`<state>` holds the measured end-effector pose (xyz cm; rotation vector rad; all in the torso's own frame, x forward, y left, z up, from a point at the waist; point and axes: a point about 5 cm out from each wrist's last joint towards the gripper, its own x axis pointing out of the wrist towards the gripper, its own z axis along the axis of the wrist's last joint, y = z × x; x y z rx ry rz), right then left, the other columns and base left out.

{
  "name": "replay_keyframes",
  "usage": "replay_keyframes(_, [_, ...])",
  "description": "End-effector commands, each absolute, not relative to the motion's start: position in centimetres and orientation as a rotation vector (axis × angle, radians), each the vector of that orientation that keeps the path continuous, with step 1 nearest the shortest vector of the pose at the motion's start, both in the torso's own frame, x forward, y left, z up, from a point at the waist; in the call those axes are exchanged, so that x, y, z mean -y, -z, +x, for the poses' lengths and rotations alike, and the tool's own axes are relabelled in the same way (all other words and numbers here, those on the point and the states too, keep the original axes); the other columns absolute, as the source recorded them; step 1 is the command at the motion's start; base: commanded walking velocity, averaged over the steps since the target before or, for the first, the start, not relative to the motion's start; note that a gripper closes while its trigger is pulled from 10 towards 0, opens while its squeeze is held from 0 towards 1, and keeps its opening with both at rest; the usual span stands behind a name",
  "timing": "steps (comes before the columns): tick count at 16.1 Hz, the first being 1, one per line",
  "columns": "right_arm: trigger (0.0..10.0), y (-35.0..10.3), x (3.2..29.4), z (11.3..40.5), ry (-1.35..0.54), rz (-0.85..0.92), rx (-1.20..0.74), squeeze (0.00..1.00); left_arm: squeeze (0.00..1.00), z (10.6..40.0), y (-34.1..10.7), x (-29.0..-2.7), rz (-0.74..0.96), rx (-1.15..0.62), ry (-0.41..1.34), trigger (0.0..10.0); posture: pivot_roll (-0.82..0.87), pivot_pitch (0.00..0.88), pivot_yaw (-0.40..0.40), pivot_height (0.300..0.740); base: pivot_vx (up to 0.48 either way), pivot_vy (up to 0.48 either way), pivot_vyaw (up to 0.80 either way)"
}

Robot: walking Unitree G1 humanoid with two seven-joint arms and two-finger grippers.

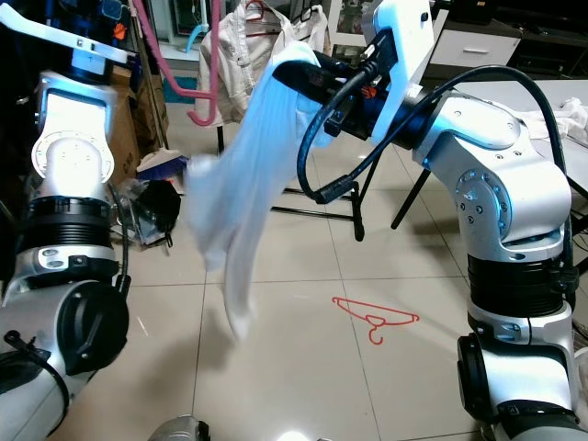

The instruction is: Hang hanger

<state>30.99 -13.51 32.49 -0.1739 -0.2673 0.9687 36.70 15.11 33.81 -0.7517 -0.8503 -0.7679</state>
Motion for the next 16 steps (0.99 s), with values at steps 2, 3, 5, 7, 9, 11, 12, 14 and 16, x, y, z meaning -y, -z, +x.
replay_keyframes(2, [10.0,-34.8,13.6,30.5,-0.931,-0.179,0.347,0.0,0.0,36.4,-34.8,-13.8,-0.749,0.876,0.829,10.0,-0.11,0.0,-0.057,0.74,0.0,0.0,0.0])
replay_keyframes(3, [10.0,-35.0,13.6,30.5,-0.925,-0.177,0.35,0.0,0.0,36.4,-34.7,-13.6,-0.751,0.874,0.831,10.0,-0.11,0.0,-0.057,0.74,0.0,0.0,0.0])
replay_keyframes(5, [10.0,-35.7,13.9,30.3,-0.912,-0.167,0.363,0.0,0.0,36.5,-34.1,-13.2,-0.756,0.863,0.843,10.0,-0.12,0.0,-0.058,0.74,0.0,0.0,0.0])
replay_keyframes(7, [10.0,-36.5,14.1,30.1,-0.908,-0.143,0.379,0.0,0.0,36.4,-34.1,-12.9,-0.76,0.861,0.859,10.0,-0.12,0.0,-0.057,0.74,0.0,0.0,0.0])
replay_keyframes(9, [10.0,-37.4,14.2,30.0,-0.898,-0.109,0.4,0.0,0.0,36.3,-34.0,-12.5,-0.766,0.859,0.877,10.0,-0.13,0.0,-0.056,0.74,0.0,0.0,0.0])
replay_keyframes(11, [10.0,-38.3,14.2,30.0,-0.88,-0.045,0.421,0.0,0.0,36.3,-33.8,-12.0,-0.776,0.853,0.889,10.0,-0.13,0.0,-0.059,0.74,0.0,0.0,0.0])
replay_keyframes(12, [10.0,-39.0,14.3,30.1,-0.866,-0.01,0.433,0.0,0.0,36.2,-33.7,-11.7,-0.787,0.852,0.894,10.0,-0.13,0.0,-0.061,0.74,0.0,0.0,0.0])
replay_keyframes(14, [10.0,-39.7,14.6,30.5,-0.812,0.005,0.434,0.0,0.0,35.9,-33.6,-11.4,-0.807,0.853,0.91,10.0,-0.14,0.0,-0.065,0.74,0.0,0.0,0.0])
replay_keyframes(16, [10.0,-39.8,14.9,31.0,-0.775,0.004,0.423,0.0,0.0,35.4,-33.8,-11.2,-0.805,0.863,0.925,10.0,-0.14,0.0,-0.066,0.74,0.0,0.0,0.0])
